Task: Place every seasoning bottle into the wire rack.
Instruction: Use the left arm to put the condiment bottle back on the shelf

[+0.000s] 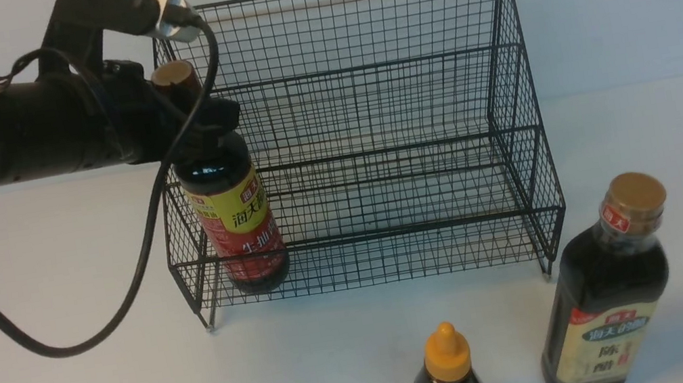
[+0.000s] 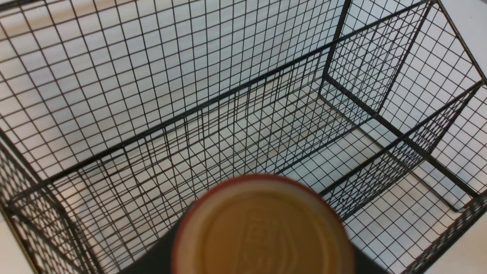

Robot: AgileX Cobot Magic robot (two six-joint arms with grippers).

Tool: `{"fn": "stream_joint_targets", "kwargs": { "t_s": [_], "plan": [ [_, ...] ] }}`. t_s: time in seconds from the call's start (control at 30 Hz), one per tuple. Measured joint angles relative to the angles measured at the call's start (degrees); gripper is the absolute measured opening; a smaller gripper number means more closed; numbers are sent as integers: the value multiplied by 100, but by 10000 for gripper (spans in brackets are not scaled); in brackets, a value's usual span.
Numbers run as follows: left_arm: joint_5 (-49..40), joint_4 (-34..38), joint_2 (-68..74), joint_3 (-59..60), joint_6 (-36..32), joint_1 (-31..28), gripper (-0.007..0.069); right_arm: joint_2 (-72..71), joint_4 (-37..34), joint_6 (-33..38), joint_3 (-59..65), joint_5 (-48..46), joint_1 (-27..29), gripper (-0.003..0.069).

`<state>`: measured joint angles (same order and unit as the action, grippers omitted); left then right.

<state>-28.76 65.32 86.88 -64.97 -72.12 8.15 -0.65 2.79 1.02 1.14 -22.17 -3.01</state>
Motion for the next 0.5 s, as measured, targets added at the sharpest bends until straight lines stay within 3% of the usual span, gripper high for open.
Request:
{"fn": "stream_joint_targets", "kwargs": {
  "t_s": [0.13, 0.37, 0.5],
  "plan": [
    [56, 111, -50, -15, -44, 0, 313, 0, 0, 0, 0, 0, 0, -15],
    [68, 204, -282, -26, -49, 0, 528, 0, 0, 0, 0, 0, 0, -15],
    [68, 204, -437, -26, -44, 0, 571, 0, 0, 0, 0, 0, 0, -15]
  ]
}}
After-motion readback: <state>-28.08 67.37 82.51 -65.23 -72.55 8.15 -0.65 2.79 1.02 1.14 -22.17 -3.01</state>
